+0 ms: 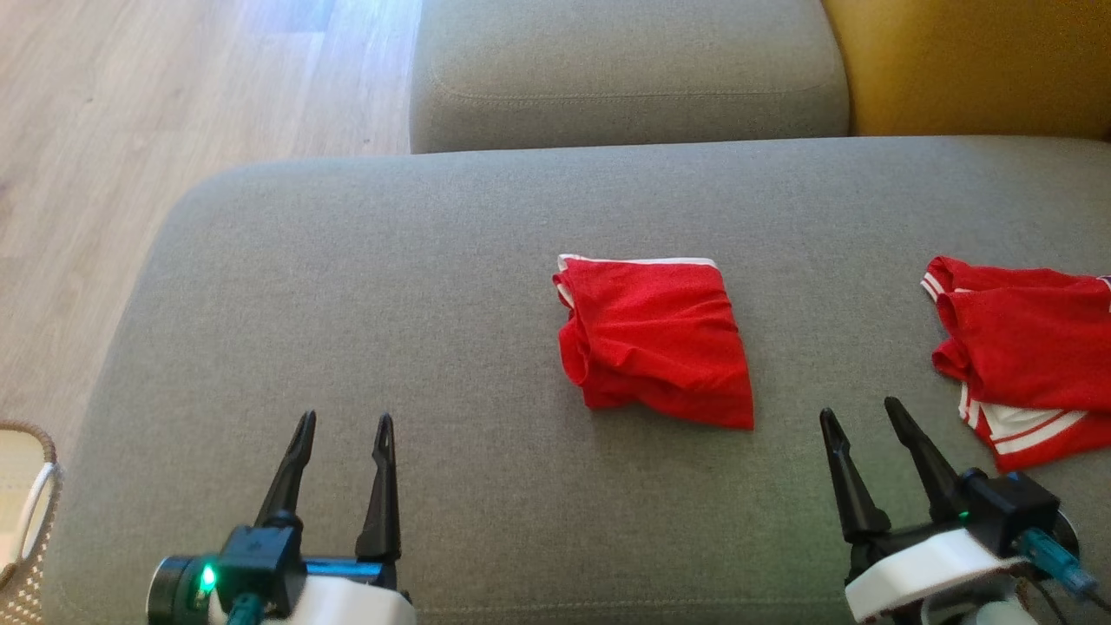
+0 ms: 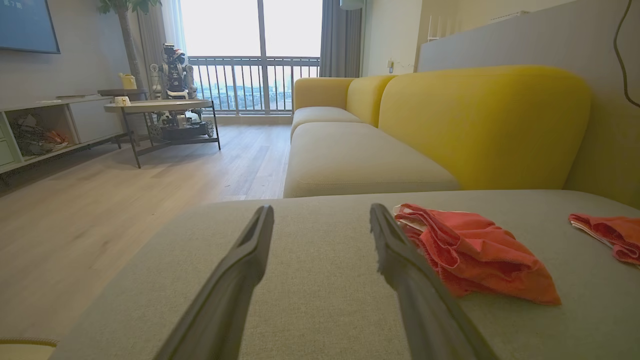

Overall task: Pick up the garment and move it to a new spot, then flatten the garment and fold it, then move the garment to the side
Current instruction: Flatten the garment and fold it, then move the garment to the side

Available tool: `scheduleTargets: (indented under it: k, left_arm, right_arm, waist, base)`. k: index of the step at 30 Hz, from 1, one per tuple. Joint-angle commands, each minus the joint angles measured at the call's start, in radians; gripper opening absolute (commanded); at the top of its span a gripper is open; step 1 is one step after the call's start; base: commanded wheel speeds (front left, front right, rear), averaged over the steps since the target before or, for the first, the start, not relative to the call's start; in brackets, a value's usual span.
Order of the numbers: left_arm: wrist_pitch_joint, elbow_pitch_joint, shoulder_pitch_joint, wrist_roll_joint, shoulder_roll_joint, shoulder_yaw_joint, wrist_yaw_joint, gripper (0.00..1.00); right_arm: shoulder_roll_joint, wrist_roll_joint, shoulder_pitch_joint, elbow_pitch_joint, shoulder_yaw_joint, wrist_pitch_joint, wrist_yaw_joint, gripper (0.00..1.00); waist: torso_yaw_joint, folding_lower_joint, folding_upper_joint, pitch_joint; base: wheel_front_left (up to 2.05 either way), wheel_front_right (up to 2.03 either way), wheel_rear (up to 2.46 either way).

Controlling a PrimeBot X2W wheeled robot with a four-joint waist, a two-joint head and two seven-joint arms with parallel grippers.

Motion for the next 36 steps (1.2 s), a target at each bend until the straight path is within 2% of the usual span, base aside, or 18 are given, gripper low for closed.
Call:
scheduleTargets:
  k: [1, 7, 15, 18, 22, 27, 31, 36]
  left_arm:
    - [-0.012, -0.032, -0.023, 0.015, -0.006, 0.048, -0.005, 1.0]
    - [-0.012, -0.022, -0.02, 0.045, -0.025, 0.062, -0.029, 1.0]
    - [-0.012, 0.002, -0.014, 0.086, -0.036, 0.059, -0.048, 1.0]
    - [-0.012, 0.016, -0.01, 0.093, -0.04, 0.058, -0.054, 1.0]
    - [-0.012, 0.034, -0.016, 0.092, -0.053, 0.048, -0.073, 1.0]
    - [-0.012, 0.063, -0.031, 0.08, -0.074, 0.028, -0.108, 1.0]
    - [-0.012, 0.076, -0.059, 0.08, -0.09, 0.012, -0.131, 1.0]
    - [-0.012, 0.086, -0.082, 0.077, -0.107, 0.021, -0.137, 1.0]
  right_arm:
    - [-0.005, 0.008, -0.026, -0.031, 0.023, -0.013, 0.0, 1.0]
    - [-0.005, 0.018, -0.03, -0.022, 0.023, -0.013, 0.0, 1.0]
    - [-0.005, 0.058, -0.034, 0.069, 0.028, 0.0, 0.0, 1.0]
    - [-0.005, 0.11, -0.084, 0.123, 0.026, 0.041, 0.0, 1.0]
    - [-0.005, 0.178, -0.195, 0.227, 0.025, 0.126, 0.0, 1.0]
    - [-0.005, 0.275, -0.377, 0.394, -0.031, 0.203, 0.0, 1.0]
    - [-0.012, 0.269, -0.496, 0.534, -0.095, 0.272, 0.0, 1.0]
    - [-0.038, 0.266, -0.585, 0.664, -0.145, 0.307, 0.0, 1.0]
  waist:
    - [-0.002, 0.0001, -0.0001, -0.002]
    - [0.004, 0.0001, -0.0001, -0.003]
    - [0.046, 0.0001, -0.0001, -0.003]
    - [0.063, 0.0001, -0.0001, 0.008]
    - [0.091, 0.0001, -0.0001, 0.03]
    - [0.137, 0.0001, -0.0001, 0.066]
    - [0.177, 0.0001, -0.0001, 0.099]
    - [0.206, 0.0001, -0.0001, 0.126]
  base:
    - [0.0, 0.0, 0.0]
    - [0.0, 0.0, 0.0]
    - [0.0, 0.0, 0.0]
    - [0.0, 0.0, 0.0]
    - [0.0, 0.0, 0.0]
    - [0.0, 0.0, 0.0]
    - [0.0, 0.0, 0.0]
    - [0.0, 0.0, 0.0]
